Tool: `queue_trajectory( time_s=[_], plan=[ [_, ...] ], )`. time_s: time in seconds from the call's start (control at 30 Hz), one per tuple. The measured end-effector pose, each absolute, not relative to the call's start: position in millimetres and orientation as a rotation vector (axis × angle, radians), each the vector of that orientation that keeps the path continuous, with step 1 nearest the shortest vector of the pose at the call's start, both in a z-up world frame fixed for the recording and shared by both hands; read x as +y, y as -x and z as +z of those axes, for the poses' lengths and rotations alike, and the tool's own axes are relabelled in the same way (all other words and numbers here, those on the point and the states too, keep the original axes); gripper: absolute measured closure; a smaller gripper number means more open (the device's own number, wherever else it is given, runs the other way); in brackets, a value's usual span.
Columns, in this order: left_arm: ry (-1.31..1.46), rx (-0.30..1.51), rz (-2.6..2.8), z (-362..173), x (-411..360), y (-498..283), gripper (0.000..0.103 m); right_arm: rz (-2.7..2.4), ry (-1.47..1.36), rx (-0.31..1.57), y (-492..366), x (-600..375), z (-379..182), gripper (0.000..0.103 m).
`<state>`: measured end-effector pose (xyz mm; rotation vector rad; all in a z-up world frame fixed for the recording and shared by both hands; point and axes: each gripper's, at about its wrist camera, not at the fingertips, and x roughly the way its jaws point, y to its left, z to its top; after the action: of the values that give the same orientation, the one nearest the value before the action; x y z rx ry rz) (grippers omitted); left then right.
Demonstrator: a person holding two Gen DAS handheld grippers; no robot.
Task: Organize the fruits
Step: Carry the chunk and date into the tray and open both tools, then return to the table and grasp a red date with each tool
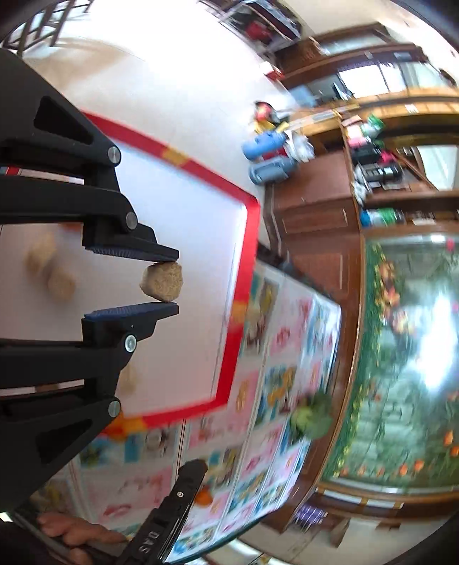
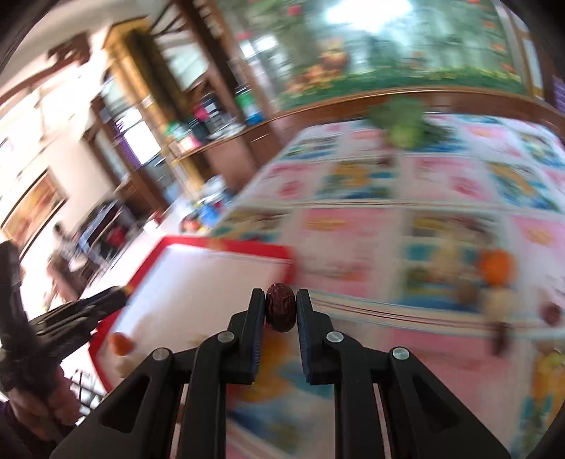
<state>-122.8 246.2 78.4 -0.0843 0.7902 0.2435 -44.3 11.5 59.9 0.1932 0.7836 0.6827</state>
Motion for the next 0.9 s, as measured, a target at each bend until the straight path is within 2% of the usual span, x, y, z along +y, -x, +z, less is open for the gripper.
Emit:
queue_trajectory(
  time_s=[0.23, 0.67, 0.73, 0.8, 0.87, 0.9],
  plan=[
    [0.11, 0.844, 0.28, 51, 267, 120, 0.078, 0.742, -0.126, 0.862, 37, 89, 38, 0.087],
    [0.088, 0.922, 0.327, 27, 269, 110, 0.077, 0.726, -0.055, 0.972, 33, 114, 14, 0.086],
    [0.08, 0.93, 0.365, 27, 270, 111, 0.068, 0.728, -0.052, 0.974, 34, 111, 15, 0.086],
    [0.066, 0.91, 0.397, 32, 268, 115, 0.051, 0.745, -0.084, 0.947, 36, 102, 20, 0.086],
    [0.051, 0.887, 0.409, 38, 263, 118, 0.044, 0.744, -0.123, 0.902, 37, 87, 27, 0.084],
    [0.049, 0.879, 0.409, 40, 260, 120, 0.044, 0.742, -0.133, 0.88, 38, 79, 31, 0.082]
  ],
)
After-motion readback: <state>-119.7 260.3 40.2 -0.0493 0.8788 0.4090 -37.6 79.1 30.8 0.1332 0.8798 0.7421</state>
